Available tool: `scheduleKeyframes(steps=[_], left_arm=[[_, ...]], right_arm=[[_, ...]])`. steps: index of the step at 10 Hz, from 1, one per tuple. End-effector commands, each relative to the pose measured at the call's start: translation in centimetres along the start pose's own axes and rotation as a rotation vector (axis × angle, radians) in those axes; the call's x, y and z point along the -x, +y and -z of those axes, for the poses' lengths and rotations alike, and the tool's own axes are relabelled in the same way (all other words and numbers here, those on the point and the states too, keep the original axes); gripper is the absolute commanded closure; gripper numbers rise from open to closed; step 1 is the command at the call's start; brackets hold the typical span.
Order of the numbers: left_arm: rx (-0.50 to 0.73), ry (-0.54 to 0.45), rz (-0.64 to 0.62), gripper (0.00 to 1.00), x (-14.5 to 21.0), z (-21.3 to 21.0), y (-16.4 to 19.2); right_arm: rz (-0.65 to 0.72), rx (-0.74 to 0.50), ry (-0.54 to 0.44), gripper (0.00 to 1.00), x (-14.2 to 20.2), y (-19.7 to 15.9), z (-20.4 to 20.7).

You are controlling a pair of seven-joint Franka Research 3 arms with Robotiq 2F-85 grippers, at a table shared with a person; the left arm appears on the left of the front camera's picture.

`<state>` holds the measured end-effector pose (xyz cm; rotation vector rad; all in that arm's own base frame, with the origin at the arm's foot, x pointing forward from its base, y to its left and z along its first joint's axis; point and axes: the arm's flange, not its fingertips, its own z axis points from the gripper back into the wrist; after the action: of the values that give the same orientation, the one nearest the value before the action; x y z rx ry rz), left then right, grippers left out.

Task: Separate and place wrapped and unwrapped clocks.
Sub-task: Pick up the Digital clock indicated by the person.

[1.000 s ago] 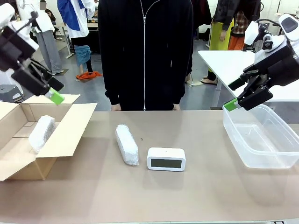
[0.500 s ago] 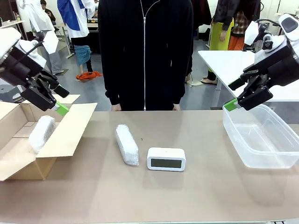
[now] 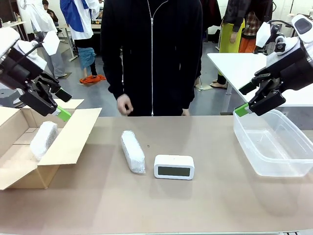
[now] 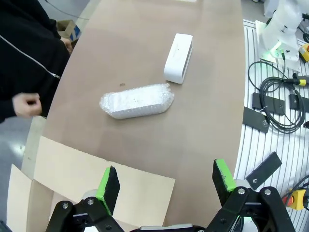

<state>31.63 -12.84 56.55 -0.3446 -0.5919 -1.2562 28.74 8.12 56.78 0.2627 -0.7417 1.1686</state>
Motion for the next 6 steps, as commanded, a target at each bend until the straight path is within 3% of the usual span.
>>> scheduleKeyframes(steps=[1,6], left_arm=[[0.004,0.001,0.002,0.00,0.02,-0.12,-0.19],[0.004,0.001,0.002,0.00,0.02,-0.12,-0.19]], right_arm=[[0.014,-0.021,-0.017,0.00,-0.07,0.03,0.18],[0.014,-0.021,-0.017,0.00,-0.07,0.03,0.18]])
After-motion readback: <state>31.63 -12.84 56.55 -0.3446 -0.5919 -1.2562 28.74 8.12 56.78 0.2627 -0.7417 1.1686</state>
